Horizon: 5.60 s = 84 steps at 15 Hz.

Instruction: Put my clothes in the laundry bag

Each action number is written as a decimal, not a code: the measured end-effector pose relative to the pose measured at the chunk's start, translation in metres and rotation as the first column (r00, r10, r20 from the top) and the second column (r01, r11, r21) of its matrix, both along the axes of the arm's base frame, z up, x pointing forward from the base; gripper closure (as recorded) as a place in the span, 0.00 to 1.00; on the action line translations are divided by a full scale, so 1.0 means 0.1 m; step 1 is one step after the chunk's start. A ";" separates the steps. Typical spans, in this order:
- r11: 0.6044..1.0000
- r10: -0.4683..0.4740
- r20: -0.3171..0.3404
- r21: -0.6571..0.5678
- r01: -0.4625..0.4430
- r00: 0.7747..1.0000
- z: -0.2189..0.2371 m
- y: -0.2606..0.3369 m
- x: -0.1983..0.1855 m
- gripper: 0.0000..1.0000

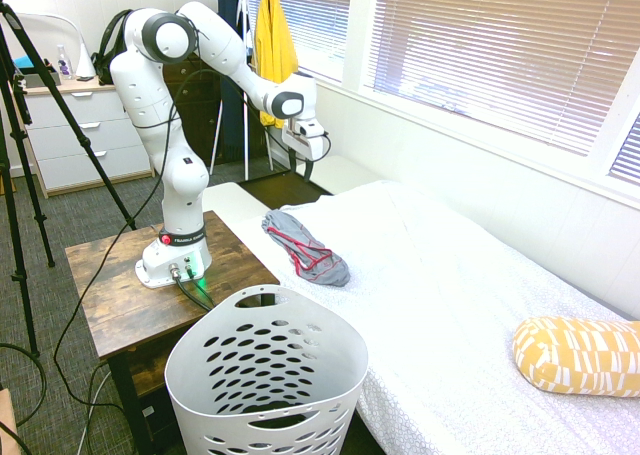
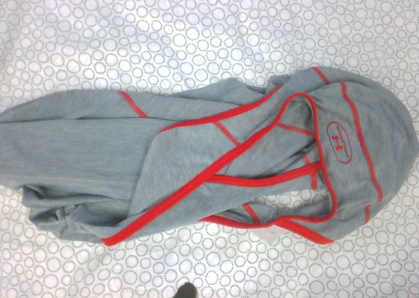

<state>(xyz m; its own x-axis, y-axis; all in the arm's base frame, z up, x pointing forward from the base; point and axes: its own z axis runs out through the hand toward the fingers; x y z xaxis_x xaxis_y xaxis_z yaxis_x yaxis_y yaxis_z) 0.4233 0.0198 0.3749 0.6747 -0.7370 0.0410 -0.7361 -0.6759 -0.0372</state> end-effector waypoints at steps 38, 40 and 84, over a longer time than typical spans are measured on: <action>0.952 0.297 -0.152 -0.033 -0.305 0.943 -3.39 1.41 0.89 1.00; 0.954 0.285 -0.155 -0.044 -0.295 0.946 -3.40 1.32 0.93 1.00; 0.964 0.082 -0.251 -0.227 -0.141 0.964 3.63 -2.16 -0.95 1.00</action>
<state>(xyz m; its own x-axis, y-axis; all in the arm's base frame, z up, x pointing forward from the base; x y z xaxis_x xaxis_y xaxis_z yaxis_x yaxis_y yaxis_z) 0.3284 -0.1958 0.7378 0.7640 -0.6442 0.0359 -0.6226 -0.7214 0.3032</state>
